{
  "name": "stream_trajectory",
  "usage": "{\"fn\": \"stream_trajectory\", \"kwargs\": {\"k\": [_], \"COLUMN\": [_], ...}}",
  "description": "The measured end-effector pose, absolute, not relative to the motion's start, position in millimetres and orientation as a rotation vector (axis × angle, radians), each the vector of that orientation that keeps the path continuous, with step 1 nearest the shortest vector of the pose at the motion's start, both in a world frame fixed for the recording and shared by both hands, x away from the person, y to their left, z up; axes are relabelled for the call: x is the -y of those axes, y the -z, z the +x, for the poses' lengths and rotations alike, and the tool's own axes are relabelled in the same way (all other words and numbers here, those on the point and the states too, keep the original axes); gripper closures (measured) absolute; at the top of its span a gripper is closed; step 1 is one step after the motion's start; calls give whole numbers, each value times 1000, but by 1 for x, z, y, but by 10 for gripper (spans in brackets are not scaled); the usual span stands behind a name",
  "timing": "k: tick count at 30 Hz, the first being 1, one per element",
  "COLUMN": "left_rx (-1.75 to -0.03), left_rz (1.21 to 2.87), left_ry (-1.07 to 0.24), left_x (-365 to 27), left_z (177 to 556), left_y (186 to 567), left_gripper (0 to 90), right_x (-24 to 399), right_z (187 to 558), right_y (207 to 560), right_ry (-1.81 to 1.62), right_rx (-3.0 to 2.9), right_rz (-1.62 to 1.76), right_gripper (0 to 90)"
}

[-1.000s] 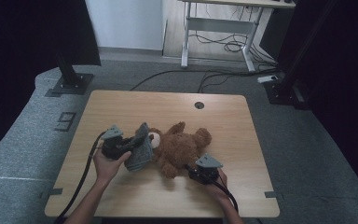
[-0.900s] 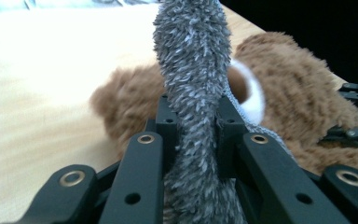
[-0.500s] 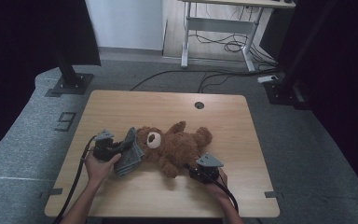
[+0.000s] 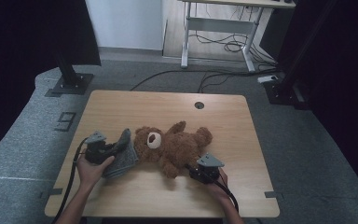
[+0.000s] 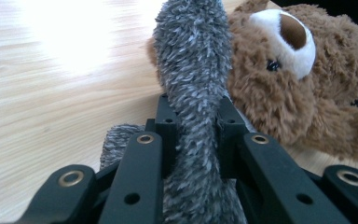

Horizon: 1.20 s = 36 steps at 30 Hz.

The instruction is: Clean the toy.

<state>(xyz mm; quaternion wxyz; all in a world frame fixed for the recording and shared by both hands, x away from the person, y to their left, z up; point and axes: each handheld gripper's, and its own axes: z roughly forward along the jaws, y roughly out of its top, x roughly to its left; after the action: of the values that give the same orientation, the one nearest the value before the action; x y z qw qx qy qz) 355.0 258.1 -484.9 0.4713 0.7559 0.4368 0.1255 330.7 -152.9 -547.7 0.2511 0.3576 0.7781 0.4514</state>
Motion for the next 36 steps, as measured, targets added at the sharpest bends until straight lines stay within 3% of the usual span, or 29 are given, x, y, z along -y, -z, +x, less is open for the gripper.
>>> {"fn": "stream_trajectory", "kwargs": {"k": [17,23,24,25,26,30,32,36], "left_rx": [-1165,-1207,-1214,-1223,-1230,-1162,-1151,-1070], "left_rz": [1967,2027,2047,2063,2074,2033,2029,1997], "left_ry": [-336,-327,-330,-339,-345,-378,-405,-457], "left_x": [-302,-313,-314,-314,-313,-310,-308,-287], "left_z": [321,307,306,306,307,305,305,309], "left_y": [502,519,522,524,525,502,496,473], "left_gripper": [710,621,542,542,485,217,167,162], "right_x": [154,154,154,154,154,154,155,155], "right_z": [331,331,331,331,331,330,331,331], "right_y": [548,548,548,548,548,548,548,548], "right_ry": [-1235,-1236,-1236,-1236,-1235,-1233,-1232,-1234], "right_rx": [-2129,-2133,-2132,-2132,-2132,-2132,-2134,-2135], "right_rz": [966,962,962,962,962,964,962,959], "right_gripper": [459,458,457,457,456,429,422,419]}}
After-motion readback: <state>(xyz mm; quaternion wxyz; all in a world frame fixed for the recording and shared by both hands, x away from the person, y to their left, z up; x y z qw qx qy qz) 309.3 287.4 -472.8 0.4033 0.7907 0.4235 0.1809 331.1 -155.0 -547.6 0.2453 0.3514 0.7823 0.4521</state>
